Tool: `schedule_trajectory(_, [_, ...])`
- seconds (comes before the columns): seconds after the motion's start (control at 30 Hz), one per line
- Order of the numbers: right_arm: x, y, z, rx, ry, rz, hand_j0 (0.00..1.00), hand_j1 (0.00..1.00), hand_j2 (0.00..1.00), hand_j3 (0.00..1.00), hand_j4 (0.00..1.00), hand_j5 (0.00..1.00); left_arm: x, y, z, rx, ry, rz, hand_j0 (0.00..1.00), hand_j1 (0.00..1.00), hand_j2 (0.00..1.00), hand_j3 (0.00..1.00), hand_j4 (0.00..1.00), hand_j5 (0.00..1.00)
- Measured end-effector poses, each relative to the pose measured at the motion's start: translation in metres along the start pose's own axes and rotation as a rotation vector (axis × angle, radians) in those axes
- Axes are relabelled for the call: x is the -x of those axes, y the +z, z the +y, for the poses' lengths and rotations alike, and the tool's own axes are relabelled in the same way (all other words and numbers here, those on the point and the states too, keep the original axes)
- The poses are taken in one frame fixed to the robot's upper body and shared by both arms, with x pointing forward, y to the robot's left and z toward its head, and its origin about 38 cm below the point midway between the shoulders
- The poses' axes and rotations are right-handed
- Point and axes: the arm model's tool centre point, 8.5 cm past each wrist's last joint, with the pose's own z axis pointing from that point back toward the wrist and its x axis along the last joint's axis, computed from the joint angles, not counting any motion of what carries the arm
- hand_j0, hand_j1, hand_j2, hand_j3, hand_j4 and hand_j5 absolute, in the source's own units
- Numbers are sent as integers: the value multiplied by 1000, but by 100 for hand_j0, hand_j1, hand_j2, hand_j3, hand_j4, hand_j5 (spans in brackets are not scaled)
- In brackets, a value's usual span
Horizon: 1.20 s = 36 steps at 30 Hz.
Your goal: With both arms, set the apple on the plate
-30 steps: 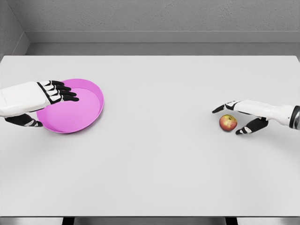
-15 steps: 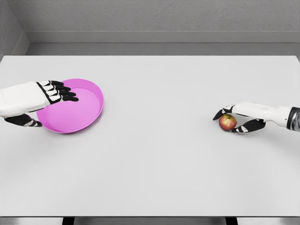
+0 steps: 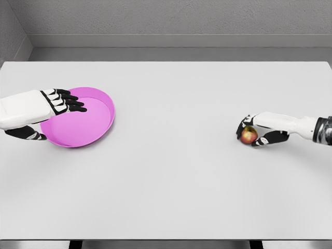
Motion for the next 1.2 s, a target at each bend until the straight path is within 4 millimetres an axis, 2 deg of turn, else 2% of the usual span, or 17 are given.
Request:
schedule_trajectory(0.13, [-20,-11,-8,2,38,-61,45,45,45,45,45,45,0,0,1,1,-2,1,100,100,100,100,100,100])
schedule_trajectory(0.33, [-86,-55,-9,-40,133,-268,45,45,45,45,45,45,0,0,-1,6,-1,0,100,100,100,100,100,100])
schedule_trajectory(0.43, [-111,-77,-5,-61,155,-348,46,46,46,46,46,46,0,0,0,7,-1,0,100,100,100,100,100,100])
schedule_trajectory(0.57, [-136,-101,-2,-78,170,-430,46,46,46,46,46,46,0,0,-1,8,-1,0,100,100,100,100,100,100])
schedule_trajectory(0.7, [-156,-117,1,-86,179,-493,47,47,47,47,47,47,0,0,-1,10,-1,-1,100,100,100,100,100,100])
schedule_trajectory(0.73, [-161,-119,0,-86,185,-507,54,54,54,54,54,54,0,0,-1,10,-1,-1,100,100,100,100,100,100])
schedule_trajectory(0.77, [-165,-121,0,-84,188,-518,89,89,89,89,89,89,0,0,-2,11,0,-1,100,100,100,100,100,100])
schedule_trajectory(0.8, [-165,-119,-3,-71,189,-518,100,100,100,100,100,100,0,-1,-2,12,1,-1,100,100,100,100,100,100])
schedule_trajectory(0.87, [-154,-106,-18,-21,194,-481,100,100,100,100,100,100,0,-1,-2,12,1,-1,100,100,100,100,100,100])
schedule_trajectory(0.93, [-135,-82,-32,37,191,-416,100,100,100,100,100,100,0,-1,-2,11,0,-1,100,100,100,100,100,100])
schedule_trajectory(0.97, [-123,-69,-32,63,174,-380,100,100,100,100,100,100,0,-1,-1,10,-2,-1,100,100,100,100,100,100])
schedule_trajectory(1.0, [-109,-56,-24,87,139,-342,100,100,100,100,100,100,1,-2,8,-1,-21,-3,100,100,100,100,100,100])
schedule_trajectory(1.03, [-99,-41,-29,129,131,-307,100,100,100,100,100,100,1,-6,17,-9,-41,-12,100,100,100,100,100,100])
schedule_trajectory(1.07, [-89,-26,-28,167,110,-272,100,100,100,100,100,100,0,-12,36,-26,-84,-27,100,100,100,100,100,100])
schedule_trajectory(1.1, [-81,-10,-37,219,111,-239,100,100,100,100,100,100,-3,-21,43,-18,-105,-53,100,100,100,100,100,100])
schedule_trajectory(1.13, [-76,6,-51,272,124,-210,100,100,100,100,100,100,-7,-31,42,3,-114,-83,100,100,100,100,100,100])
schedule_trajectory(1.2, [-69,33,-73,360,147,-164,100,100,100,100,100,100,-16,-47,26,53,-82,-139,100,100,100,100,100,100])
